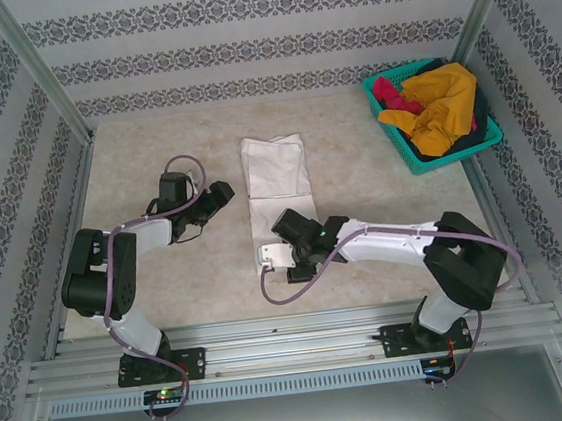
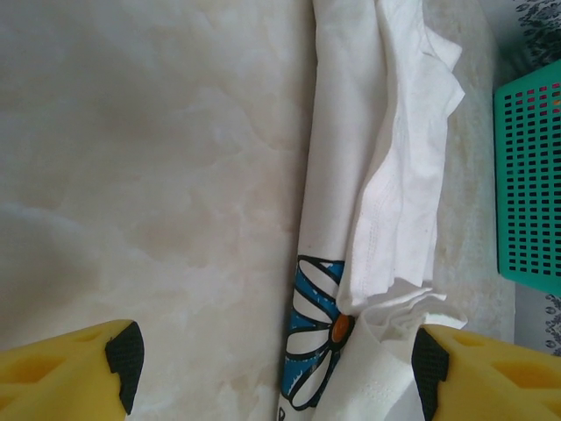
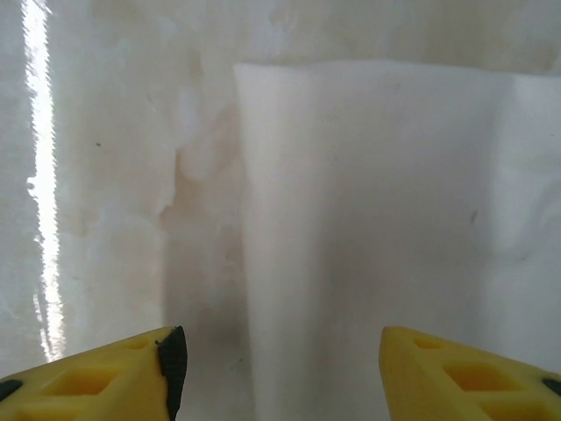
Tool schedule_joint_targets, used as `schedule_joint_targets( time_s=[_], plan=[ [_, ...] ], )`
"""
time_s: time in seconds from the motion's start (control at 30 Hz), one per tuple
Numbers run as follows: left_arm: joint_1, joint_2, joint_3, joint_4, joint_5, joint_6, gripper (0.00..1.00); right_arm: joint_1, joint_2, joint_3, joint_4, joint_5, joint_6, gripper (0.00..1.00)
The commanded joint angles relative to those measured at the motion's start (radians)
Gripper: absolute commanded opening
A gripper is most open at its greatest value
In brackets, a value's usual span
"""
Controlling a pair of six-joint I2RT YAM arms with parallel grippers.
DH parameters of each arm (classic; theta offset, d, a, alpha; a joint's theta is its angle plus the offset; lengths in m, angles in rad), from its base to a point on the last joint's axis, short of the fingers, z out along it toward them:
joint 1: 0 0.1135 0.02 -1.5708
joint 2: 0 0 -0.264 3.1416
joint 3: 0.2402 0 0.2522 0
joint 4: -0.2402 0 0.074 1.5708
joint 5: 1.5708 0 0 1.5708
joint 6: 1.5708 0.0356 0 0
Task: Fold and stack the t-shirts
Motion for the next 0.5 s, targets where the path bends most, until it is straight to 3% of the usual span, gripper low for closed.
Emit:
schedule_joint_targets(
  time_s=[0.0,0.3,0.37,0.47],
  plan=[
    [0.004,0.001,-0.03,0.004,0.015,0.02,0.81,0.004,0.043,0.041,-0.023,0.01,-0.059,0.6],
    [0.004,0.003,-0.04,0.018,0.016,0.019,0.81,0.002,0.135,0.053,-0.018,0.029,-0.082,0.59],
    [0.005,0.003,-0.04,0.017,0.016,0.02,0.81,0.001,0.144,0.053,-0.007,0.053,-0.077,0.53],
    [0.006,0.005,-0.039,0.02,0.017,0.02,0.81,-0.001,0.151,0.056,-0.003,0.071,-0.074,0.3]
  ],
)
